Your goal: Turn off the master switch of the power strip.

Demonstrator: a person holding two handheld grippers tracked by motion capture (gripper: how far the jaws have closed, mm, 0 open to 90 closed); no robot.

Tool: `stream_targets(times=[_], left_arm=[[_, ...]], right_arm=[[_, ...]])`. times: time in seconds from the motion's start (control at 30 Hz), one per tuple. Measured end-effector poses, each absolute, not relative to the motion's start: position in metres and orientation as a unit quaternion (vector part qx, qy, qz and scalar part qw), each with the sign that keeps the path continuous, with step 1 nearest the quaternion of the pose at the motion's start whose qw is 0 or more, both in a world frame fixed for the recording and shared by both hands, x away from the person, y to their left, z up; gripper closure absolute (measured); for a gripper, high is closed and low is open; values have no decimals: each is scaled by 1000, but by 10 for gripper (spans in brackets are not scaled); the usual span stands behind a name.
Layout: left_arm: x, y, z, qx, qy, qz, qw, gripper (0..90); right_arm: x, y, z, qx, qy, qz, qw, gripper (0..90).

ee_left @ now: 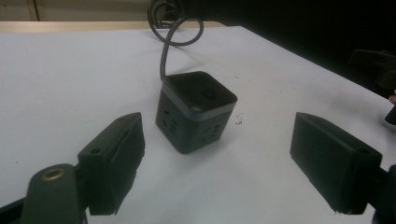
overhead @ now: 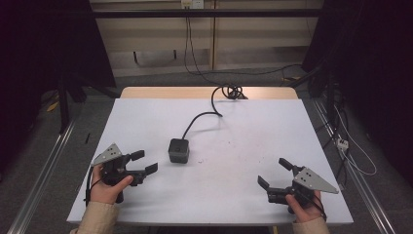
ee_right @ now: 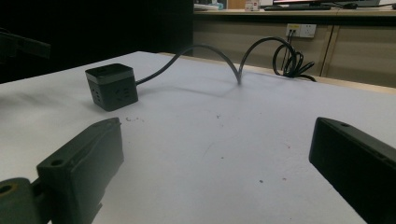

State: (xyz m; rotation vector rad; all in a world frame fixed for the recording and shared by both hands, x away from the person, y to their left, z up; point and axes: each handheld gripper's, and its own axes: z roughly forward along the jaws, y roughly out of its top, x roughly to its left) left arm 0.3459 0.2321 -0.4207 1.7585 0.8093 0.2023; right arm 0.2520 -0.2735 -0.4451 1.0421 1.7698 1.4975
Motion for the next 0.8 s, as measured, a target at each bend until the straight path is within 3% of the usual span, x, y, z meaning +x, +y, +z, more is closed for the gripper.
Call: stream_targets(times=[0.8], left_arm=[[341, 246, -429, 748, 349, 97, 556, 172]], right_arm=[[252, -273, -445, 392, 665, 563, 296, 24]])
